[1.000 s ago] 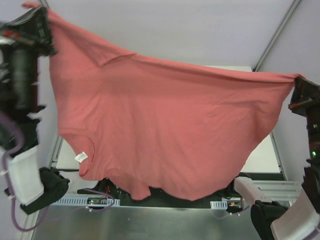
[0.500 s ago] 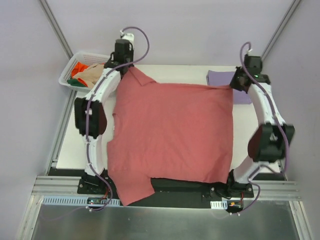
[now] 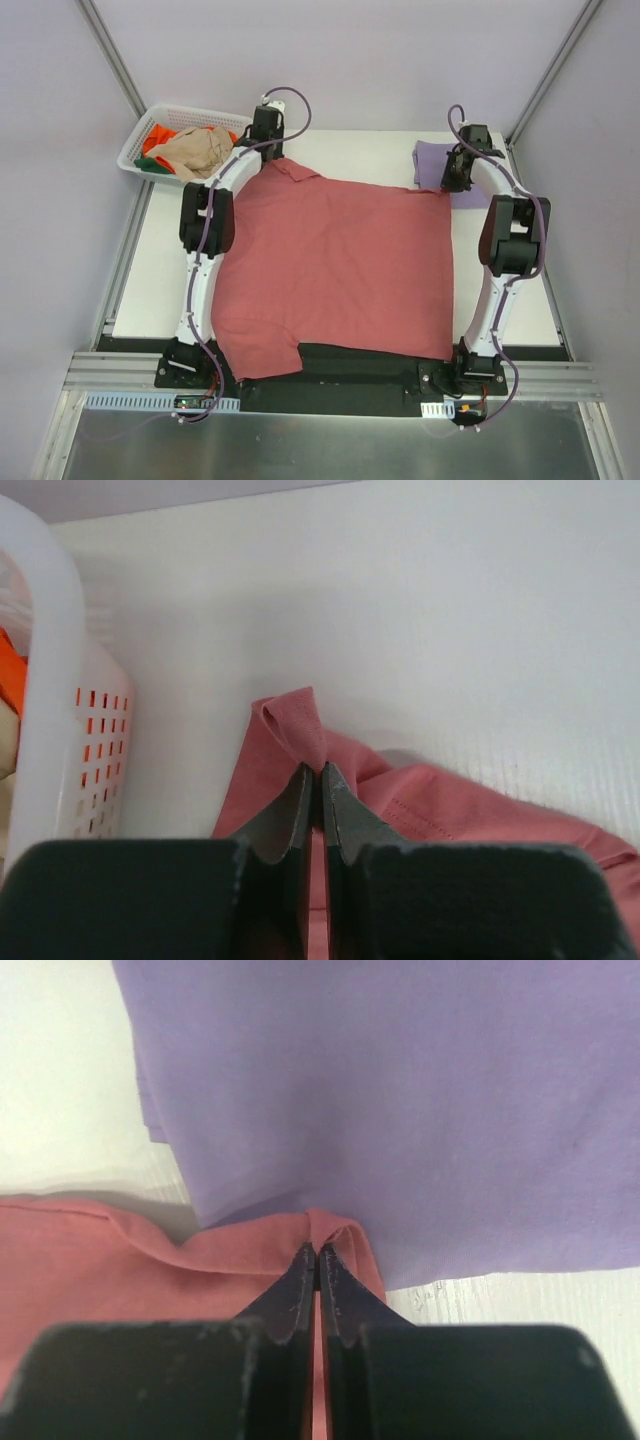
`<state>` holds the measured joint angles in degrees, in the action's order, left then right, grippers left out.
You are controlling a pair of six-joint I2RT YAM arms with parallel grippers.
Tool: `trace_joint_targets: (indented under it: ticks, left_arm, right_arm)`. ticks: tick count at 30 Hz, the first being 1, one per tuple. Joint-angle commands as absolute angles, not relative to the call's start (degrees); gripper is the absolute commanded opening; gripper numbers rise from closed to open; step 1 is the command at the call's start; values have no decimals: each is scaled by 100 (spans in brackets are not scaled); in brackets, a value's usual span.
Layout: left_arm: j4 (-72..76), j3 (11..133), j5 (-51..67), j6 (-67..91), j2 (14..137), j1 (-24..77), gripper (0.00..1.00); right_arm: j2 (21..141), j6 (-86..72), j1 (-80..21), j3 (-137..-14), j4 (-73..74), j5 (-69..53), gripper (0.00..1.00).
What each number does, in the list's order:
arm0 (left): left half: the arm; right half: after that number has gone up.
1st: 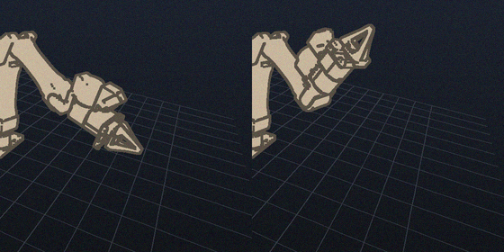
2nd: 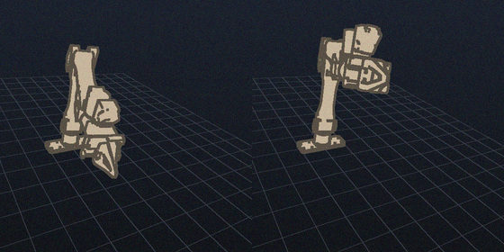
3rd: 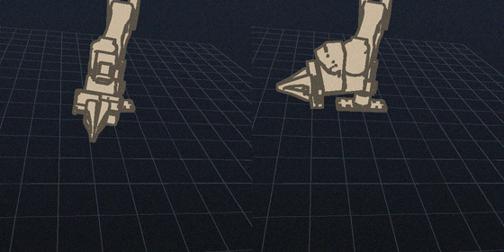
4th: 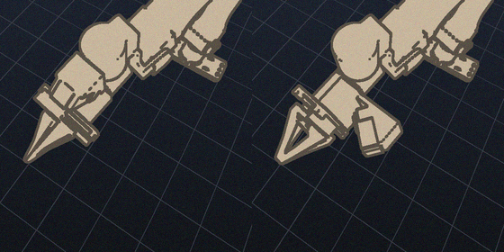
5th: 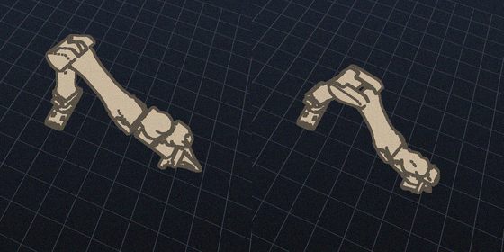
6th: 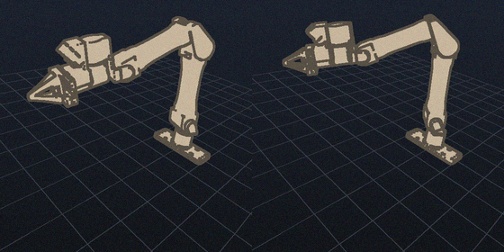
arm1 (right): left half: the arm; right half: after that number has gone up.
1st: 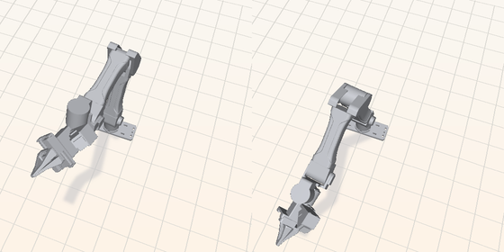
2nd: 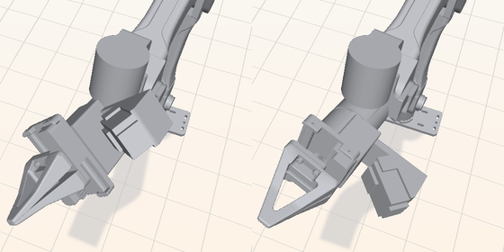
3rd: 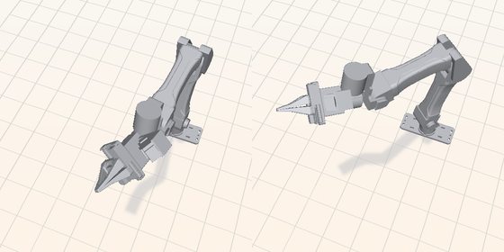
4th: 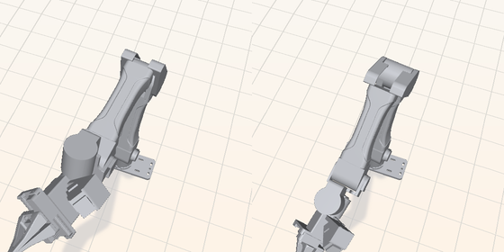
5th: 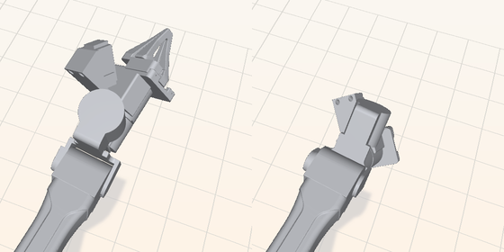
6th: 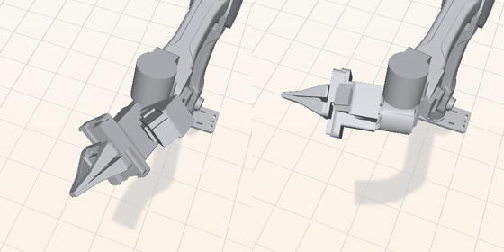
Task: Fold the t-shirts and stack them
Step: Flatten out the tshirt, then fold the flattened tshirt in 1/3 of the way
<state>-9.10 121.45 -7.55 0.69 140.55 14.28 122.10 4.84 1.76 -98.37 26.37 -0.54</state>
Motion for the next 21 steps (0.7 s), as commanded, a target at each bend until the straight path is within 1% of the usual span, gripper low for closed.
trace_joint_targets:
  ticks: [1,5,9,14,21]
  left_arm:
    - [-730,12139,-791,448,13378,1433,0]
    - [-738,11515,-765,694,12755,1433,0]
    - [-800,10646,-756,1018,12113,1424,0]
    - [-1124,9705,-747,1449,11217,1433,0]
    - [-1459,8360,-326,2065,10083,1441,0]
  right_arm:
    - [11629,650,211,-10002,2549,-211,0]
    - [11286,589,220,-9730,2566,-325,0]
    - [10952,571,220,-9309,2619,-290,0]
    - [10522,580,211,-8825,2672,-369,0]
    - [9775,712,211,-7947,2550,-431,0]
